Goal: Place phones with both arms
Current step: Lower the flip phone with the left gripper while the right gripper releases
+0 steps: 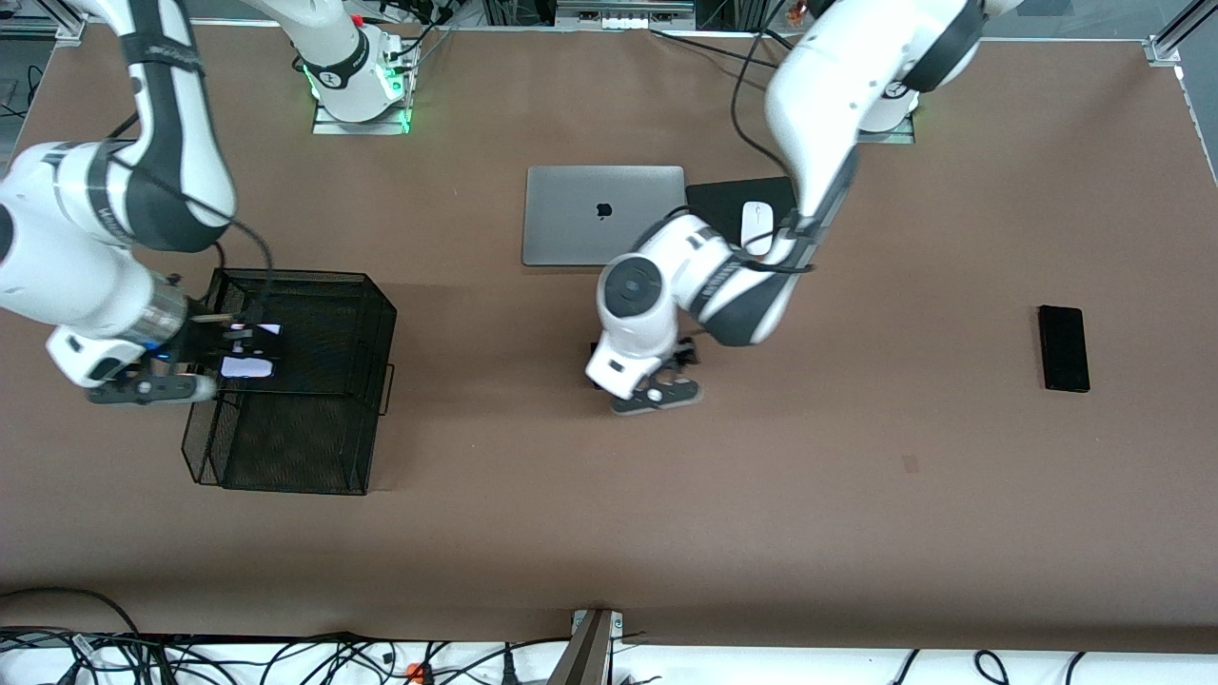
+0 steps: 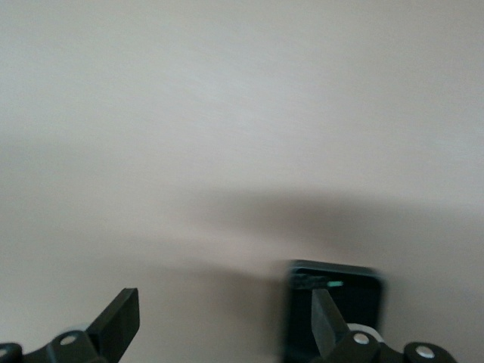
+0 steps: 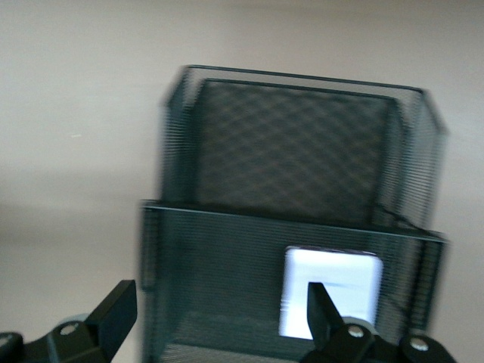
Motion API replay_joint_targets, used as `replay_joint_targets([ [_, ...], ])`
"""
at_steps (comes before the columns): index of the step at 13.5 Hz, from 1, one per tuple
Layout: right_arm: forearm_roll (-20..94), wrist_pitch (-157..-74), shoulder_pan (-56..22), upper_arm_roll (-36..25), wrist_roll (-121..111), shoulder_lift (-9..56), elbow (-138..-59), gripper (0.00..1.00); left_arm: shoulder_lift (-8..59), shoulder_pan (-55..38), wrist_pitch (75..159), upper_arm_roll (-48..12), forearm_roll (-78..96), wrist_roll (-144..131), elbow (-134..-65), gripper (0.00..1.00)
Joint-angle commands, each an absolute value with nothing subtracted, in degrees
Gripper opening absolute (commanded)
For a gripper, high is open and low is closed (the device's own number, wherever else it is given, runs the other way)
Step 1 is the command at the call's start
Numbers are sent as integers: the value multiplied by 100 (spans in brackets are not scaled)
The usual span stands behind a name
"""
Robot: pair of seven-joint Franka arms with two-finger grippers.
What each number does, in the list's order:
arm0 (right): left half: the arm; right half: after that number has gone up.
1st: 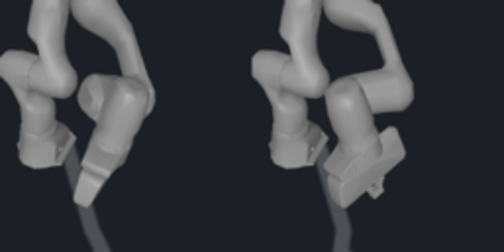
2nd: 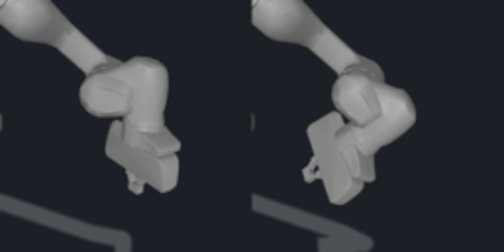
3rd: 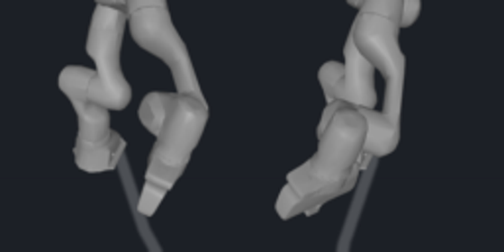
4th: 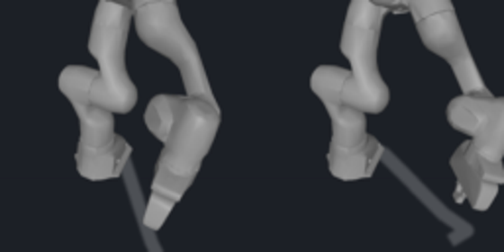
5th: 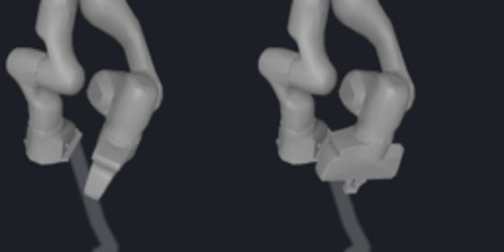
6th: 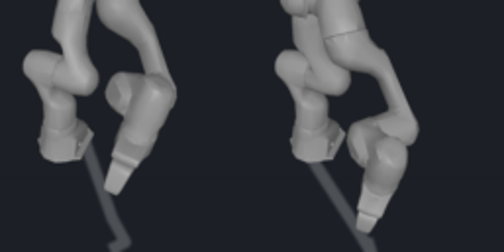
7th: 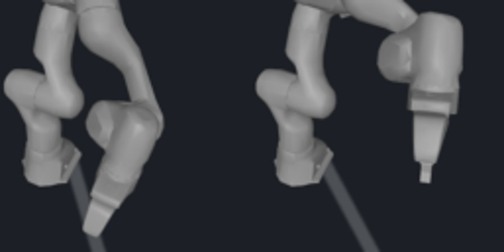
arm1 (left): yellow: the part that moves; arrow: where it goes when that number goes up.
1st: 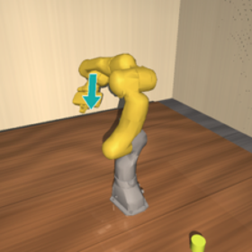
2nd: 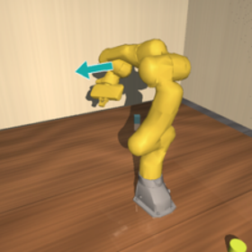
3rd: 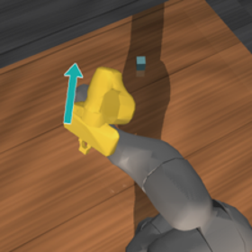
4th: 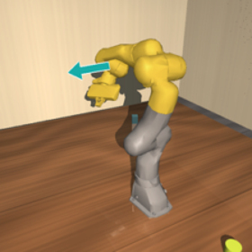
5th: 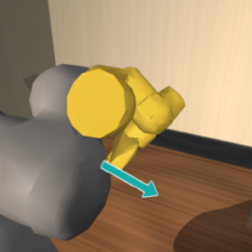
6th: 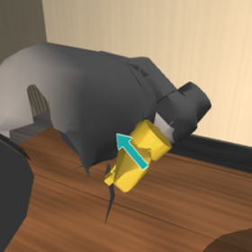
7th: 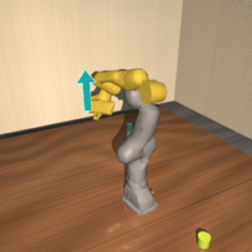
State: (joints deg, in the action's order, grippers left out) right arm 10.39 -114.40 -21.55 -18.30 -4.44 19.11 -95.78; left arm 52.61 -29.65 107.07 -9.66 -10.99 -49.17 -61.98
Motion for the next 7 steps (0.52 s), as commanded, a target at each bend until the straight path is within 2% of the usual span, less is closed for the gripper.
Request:
replay_joint_targets([
  [1, 1134, -11180, -2442, -1399, 444, 2460, -8765, 99, 4844, -2305, 9873, -1099, -932, -3844, -6573, 100],
  [5, 1204, -11407, -2768, -346, 1844, 3215, -8052, 99, 4343, -1373, 9633, -1029, -1063, -2167, -7425, 100],
  [7, 1187, -12256, -3039, 16, 2248, 3636, -7884, 99, 4053, -855, 9502, -1037, -1448, -1182, -7759, 100],
])
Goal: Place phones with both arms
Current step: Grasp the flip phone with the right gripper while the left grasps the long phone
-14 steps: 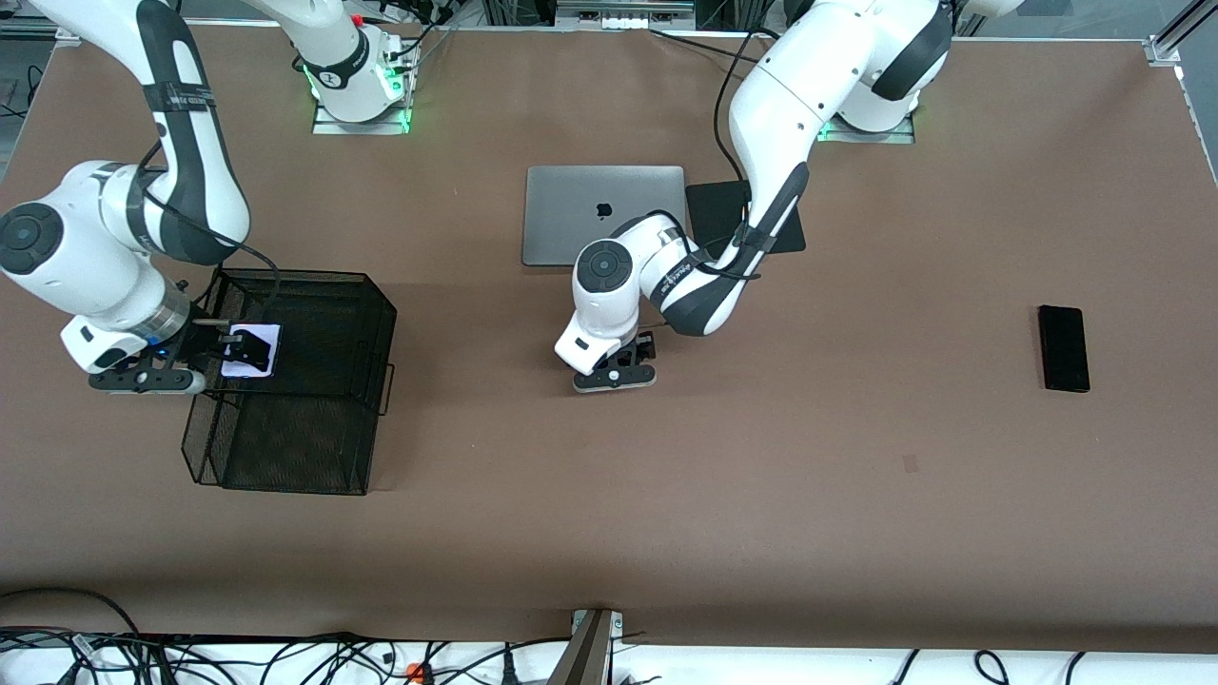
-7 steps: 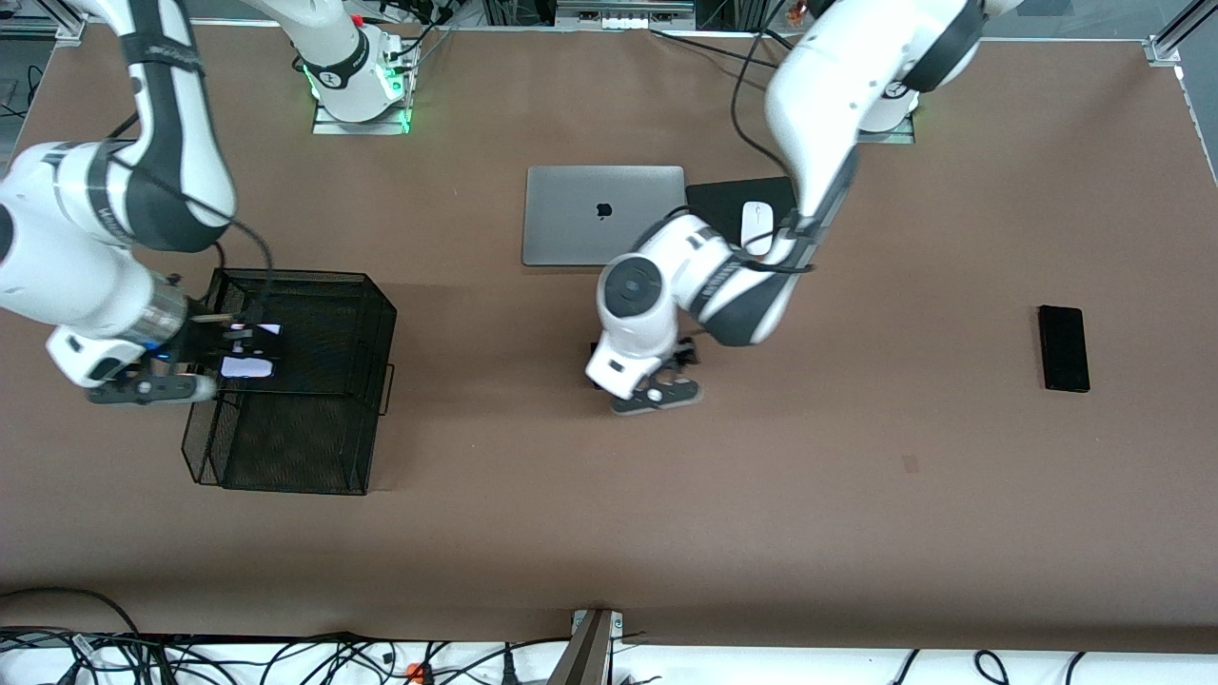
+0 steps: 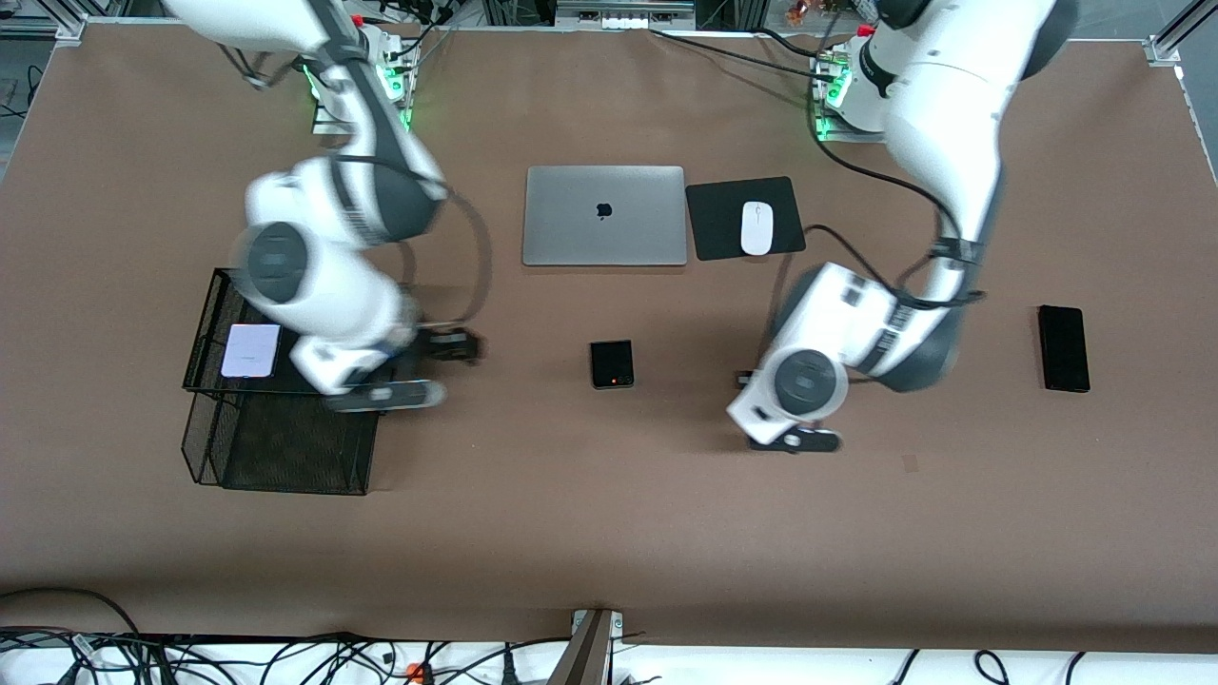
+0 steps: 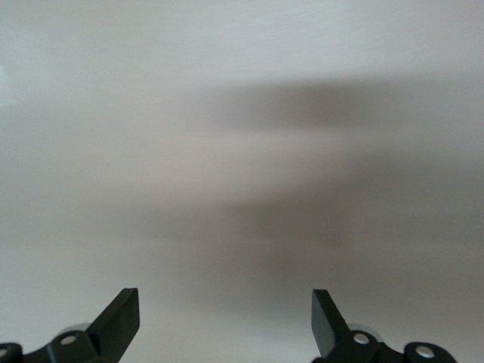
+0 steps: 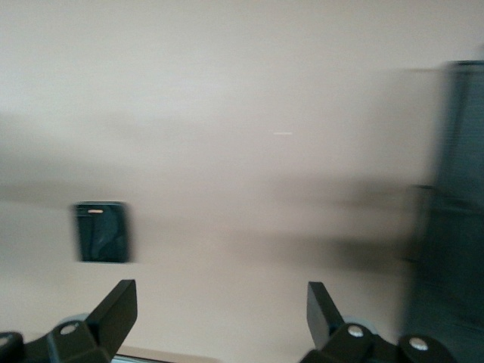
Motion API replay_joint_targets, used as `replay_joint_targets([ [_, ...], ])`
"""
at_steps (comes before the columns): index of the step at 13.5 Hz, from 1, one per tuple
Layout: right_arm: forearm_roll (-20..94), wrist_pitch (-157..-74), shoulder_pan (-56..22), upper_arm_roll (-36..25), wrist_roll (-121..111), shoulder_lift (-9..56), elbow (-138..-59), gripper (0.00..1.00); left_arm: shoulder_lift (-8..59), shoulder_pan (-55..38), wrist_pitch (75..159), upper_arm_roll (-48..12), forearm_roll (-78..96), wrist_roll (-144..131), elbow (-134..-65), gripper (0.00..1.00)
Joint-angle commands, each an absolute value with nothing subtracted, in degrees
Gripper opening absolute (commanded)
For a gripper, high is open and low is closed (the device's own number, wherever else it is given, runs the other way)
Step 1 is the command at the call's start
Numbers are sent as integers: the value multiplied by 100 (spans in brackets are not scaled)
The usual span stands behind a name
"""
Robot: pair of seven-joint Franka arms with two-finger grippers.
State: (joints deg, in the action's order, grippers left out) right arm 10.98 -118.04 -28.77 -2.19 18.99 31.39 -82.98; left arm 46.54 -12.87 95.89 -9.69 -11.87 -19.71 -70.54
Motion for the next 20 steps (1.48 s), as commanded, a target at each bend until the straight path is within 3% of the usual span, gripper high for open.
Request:
replay_joint_targets([
  [1, 1143, -12713, -3354, 9, 2494, 3882, -7832, 99, 3939, -600, 9492, -1037, -1546, -778, -7900, 100],
  [3, 977, -13269, -3795, -9, 2645, 4418, -7621, 99, 3763, -56, 9510, -1046, -1826, 110, -8094, 100],
  [7, 89, -13438, -4077, -9, 2654, 5009, -7479, 99, 3595, 929, 9824, -1046, -2170, 1483, -8252, 100],
  [11, -131, -13728, -4263, -26, 2908, 5308, -7479, 99, 3095, 2203, 11746, -1107, -2084, 1740, -9577, 100],
  [14, -202, -13939, -4342, -26, 2971, 5387, -7497, 100, 2971, 2907, 12636, -1169, -2065, 1766, -10272, 100],
  [17, -307, -13948, -4385, -26, 2988, 5440, -7506, 99, 2892, 3846, 13830, -1624, -2065, 1775, -11186, 100],
  [20, -501, -13948, -4430, -53, 2988, 5467, -7532, 100, 2962, 4446, 14221, -1898, -2074, 1784, -11504, 100],
])
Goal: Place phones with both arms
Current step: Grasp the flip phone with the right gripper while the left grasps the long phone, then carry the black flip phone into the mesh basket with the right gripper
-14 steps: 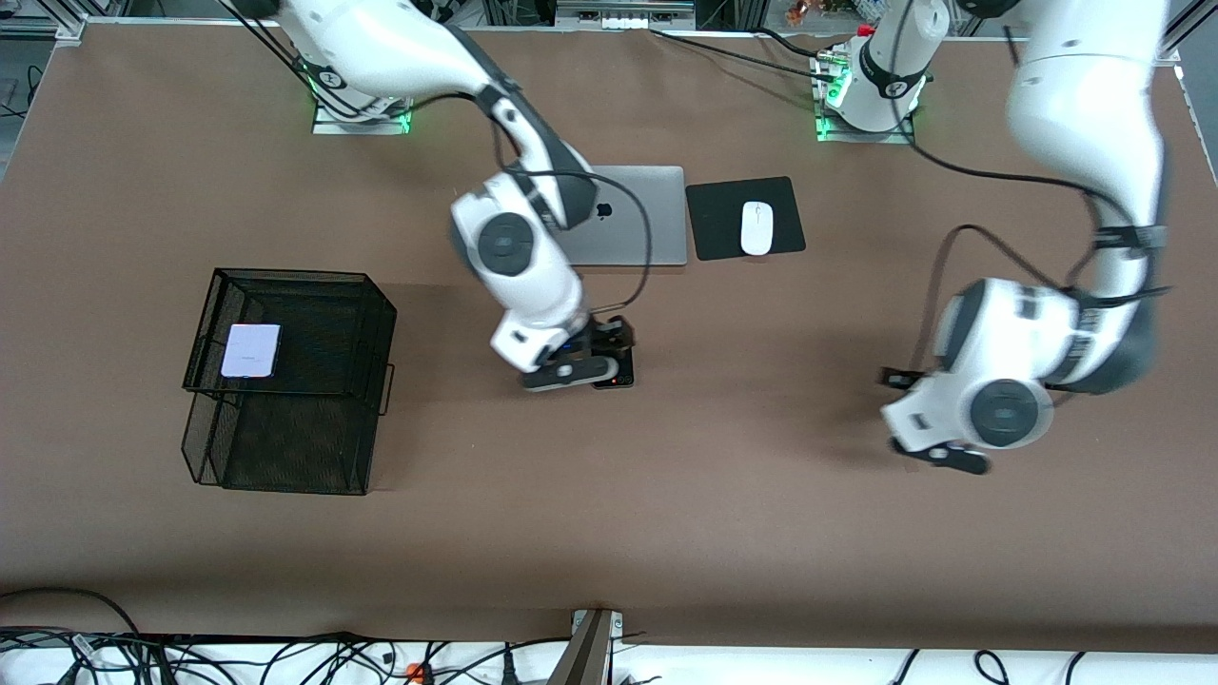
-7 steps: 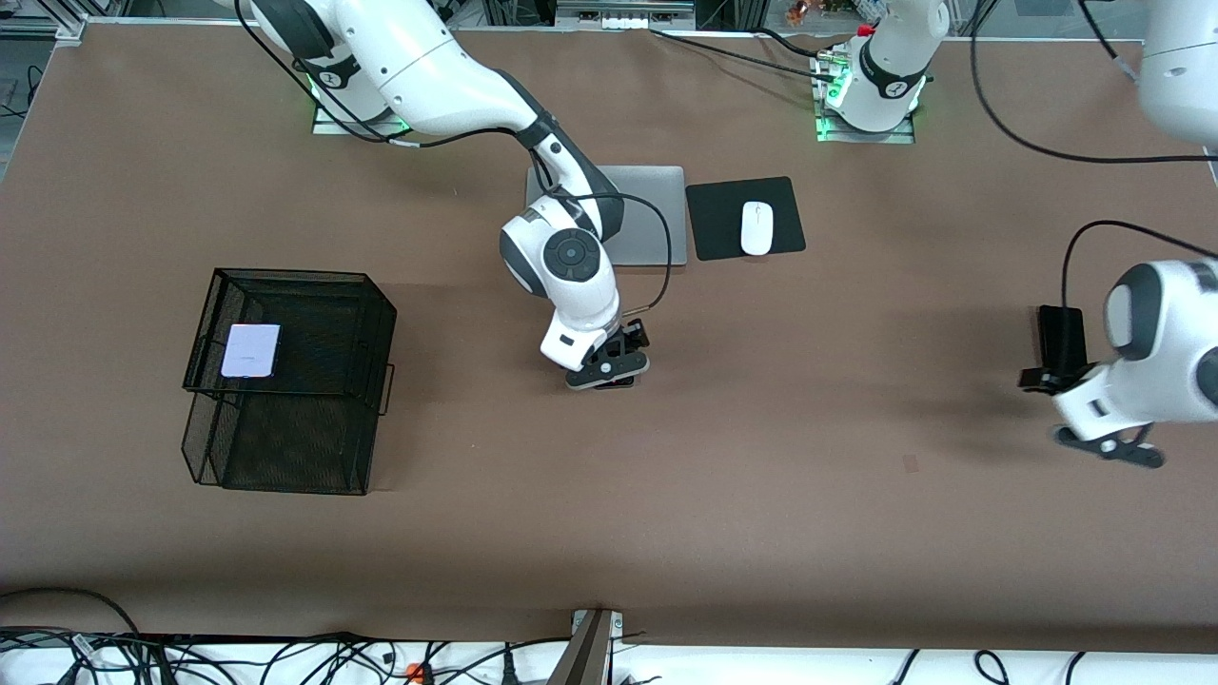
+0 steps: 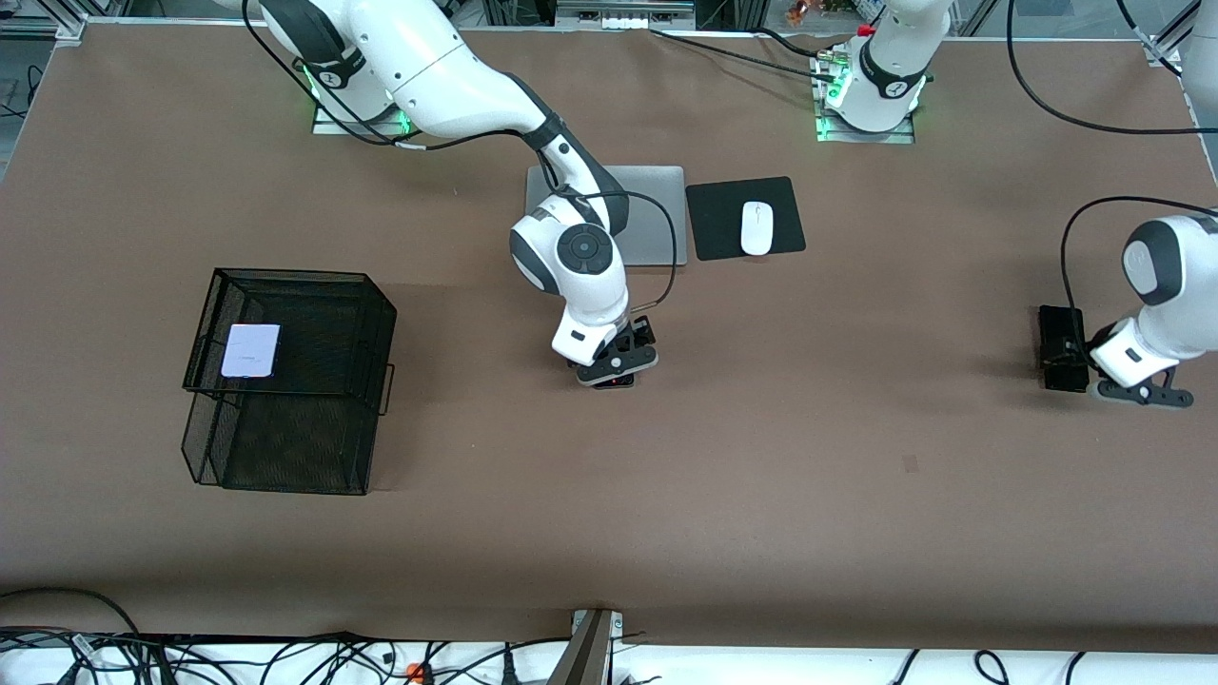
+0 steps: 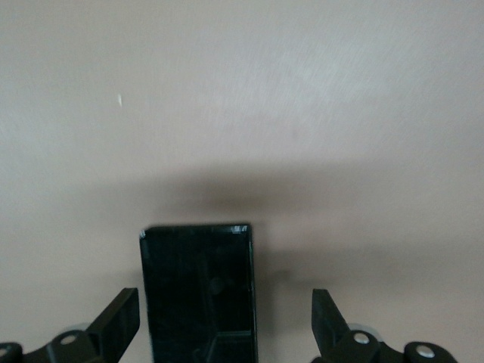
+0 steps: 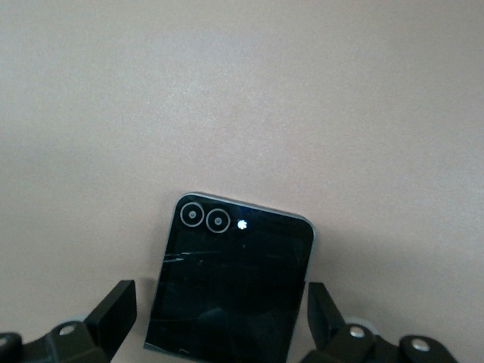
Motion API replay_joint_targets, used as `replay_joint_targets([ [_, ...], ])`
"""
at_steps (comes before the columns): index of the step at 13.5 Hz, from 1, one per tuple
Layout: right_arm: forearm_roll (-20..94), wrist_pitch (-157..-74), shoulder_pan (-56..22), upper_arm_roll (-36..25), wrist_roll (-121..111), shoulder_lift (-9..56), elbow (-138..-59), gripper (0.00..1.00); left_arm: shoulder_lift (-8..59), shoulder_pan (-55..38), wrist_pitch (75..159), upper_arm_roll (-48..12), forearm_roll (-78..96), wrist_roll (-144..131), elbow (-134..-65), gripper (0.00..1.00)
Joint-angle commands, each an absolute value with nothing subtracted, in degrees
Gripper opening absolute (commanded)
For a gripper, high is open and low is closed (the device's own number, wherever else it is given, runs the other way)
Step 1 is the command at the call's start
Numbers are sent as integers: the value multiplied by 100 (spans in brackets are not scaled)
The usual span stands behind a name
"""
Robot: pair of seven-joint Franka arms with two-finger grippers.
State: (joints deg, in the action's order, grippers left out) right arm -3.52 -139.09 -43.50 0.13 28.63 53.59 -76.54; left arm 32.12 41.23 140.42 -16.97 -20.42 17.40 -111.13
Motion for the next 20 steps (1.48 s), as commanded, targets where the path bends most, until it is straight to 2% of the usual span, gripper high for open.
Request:
replay_joint_targets([
  [1, -501, -13948, -4464, -53, 2997, 5484, -7532, 100, 2971, 4491, 14343, -1898, -2074, 1793, -11548, 100],
  [4, -562, -13948, -4509, -70, 3006, 5484, -7550, 100, 3050, 4816, 14861, -1898, -2074, 1977, -11821, 100],
  [9, -703, -13948, -4544, -105, 3006, 5537, -7594, 99, 3164, 4913, 15064, -1898, -2092, 1995, -11865, 100],
  [10, -712, -13957, -4553, -114, 3032, 5537, -7594, 97, 3216, 4948, 15160, -1898, -2092, 1995, -11874, 100],
  [11, -747, -13957, -4553, -158, 3041, 5537, -7594, 69, 3286, 5009, 15239, -1898, -2092, 1995, -11874, 100],
  [12, -704, -13957, -4544, -167, 3058, 5511, -7585, 5, 3339, 5010, 15301, -1898, -2092, 1995, -11865, 100],
  [13, -703, -13948, -4527, -167, 3102, 5485, -7576, 0, 3349, 5010, 15310, -1898, -2100, 1995, -11865, 100],
  [15, -694, -13791, -4439, -219, 3094, 5275, -7576, 0, 3366, 5010, 15311, -1898, -2101, 1995, -11865, 100],
  [18, -651, -12494, -4325, -727, 2980, 4345, -7576, 0, 3410, 5018, 15345, -1898, -2092, 1986, -11865, 100],
  [19, -633, -12072, -4185, -808, 2927, 4037, -7576, 0, 3436, 5019, 15415, -1898, -2092, 1986, -11865, 87],
  [20, -642, -11711, -4001, -817, 2761, 3773, -7576, 0, 3471, 5019, 15425, -1898, -2092, 1978, -11865, 69],
])
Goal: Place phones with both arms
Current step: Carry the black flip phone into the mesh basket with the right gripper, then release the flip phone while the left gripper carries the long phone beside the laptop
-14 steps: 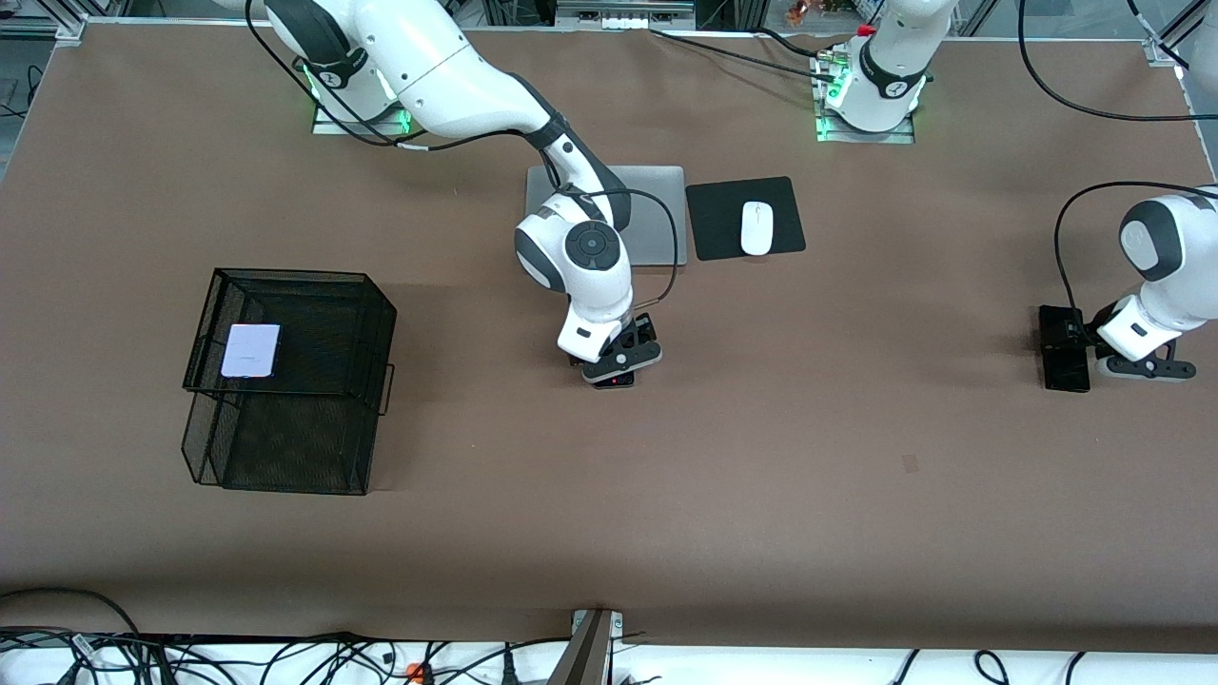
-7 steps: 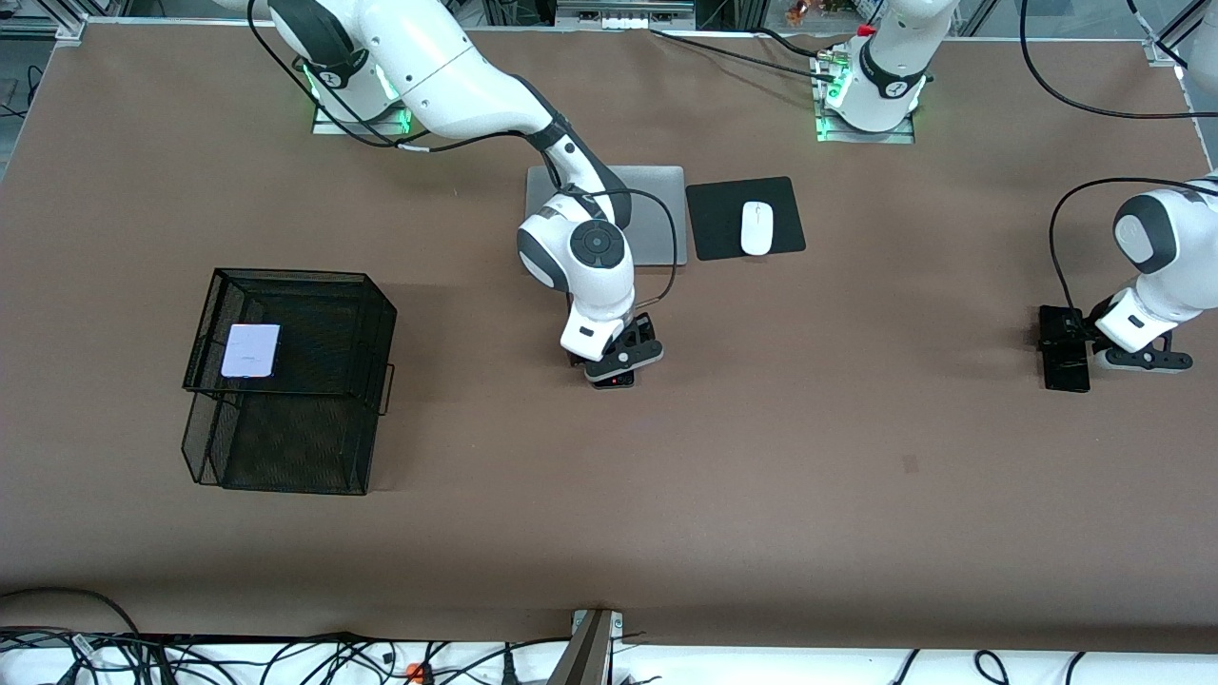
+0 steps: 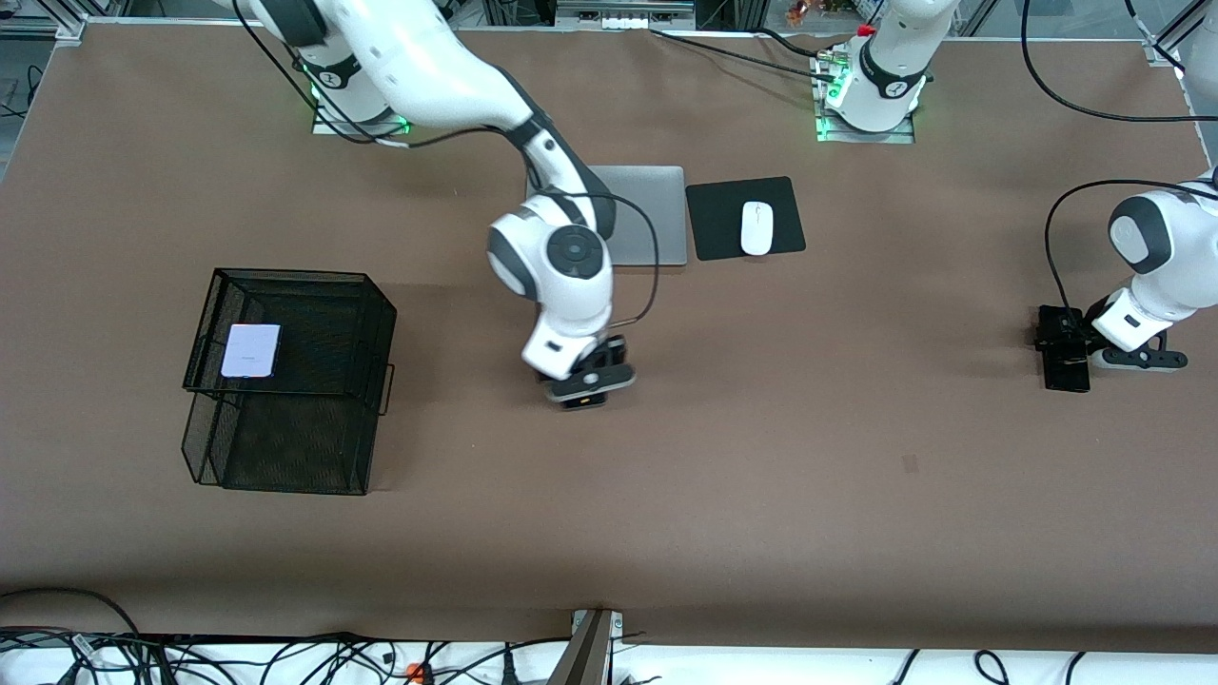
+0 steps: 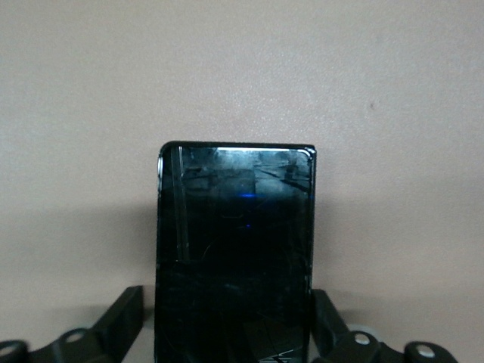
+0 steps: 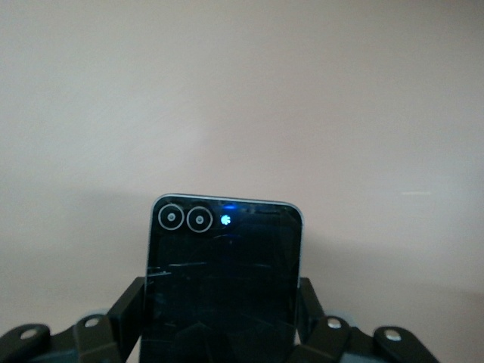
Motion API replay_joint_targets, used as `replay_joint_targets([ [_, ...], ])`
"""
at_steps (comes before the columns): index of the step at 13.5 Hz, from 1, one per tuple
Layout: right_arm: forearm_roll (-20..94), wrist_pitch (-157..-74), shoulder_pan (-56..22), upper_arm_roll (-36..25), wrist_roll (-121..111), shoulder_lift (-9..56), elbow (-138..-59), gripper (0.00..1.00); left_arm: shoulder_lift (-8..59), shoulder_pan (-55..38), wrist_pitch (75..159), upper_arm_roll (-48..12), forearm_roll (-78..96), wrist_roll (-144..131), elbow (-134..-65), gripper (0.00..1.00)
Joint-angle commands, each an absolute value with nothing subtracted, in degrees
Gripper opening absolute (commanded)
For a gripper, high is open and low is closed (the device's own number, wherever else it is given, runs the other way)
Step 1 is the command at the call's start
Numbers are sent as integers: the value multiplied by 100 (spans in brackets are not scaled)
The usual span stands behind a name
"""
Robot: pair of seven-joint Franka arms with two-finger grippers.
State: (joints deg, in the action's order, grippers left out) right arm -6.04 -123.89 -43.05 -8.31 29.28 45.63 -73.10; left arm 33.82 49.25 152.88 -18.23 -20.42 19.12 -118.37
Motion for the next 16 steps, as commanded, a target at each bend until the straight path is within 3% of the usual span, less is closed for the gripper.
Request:
replay_joint_targets([
  [1, -642, -11376, -3773, -826, 2516, 3553, -7585, 0, 3489, 5036, 15442, -1898, -2092, 1969, -11857, 53],
  [4, -581, -10645, -3035, -1010, 1279, 3060, -7821, 0, 3507, 5045, 15442, -1907, -2083, 1925, -11848, 17],
  [6, -265, -10600, -2490, -1089, 548, 2805, -8189, 0, 3489, 5045, 15434, -1907, -2074, 1872, -11821, 0],
  [10, -18, -10845, -2031, -1116, 229, 2409, -9059, 0, 3384, 5027, 15145, -2030, -2074, 1784, -11699, 0],
  [14, 272, -12030, -2030, -1178, 229, 1820, -10640, 0, 3305, 5027, 13801, -2434, -1891, 1714, -11014, 0],
  [16, 272, -12094, -2021, -1239, 229, 1732, -10863, 0, 3313, 4966, 13755, -2627, -1811, 1391, -10917, 0],
])
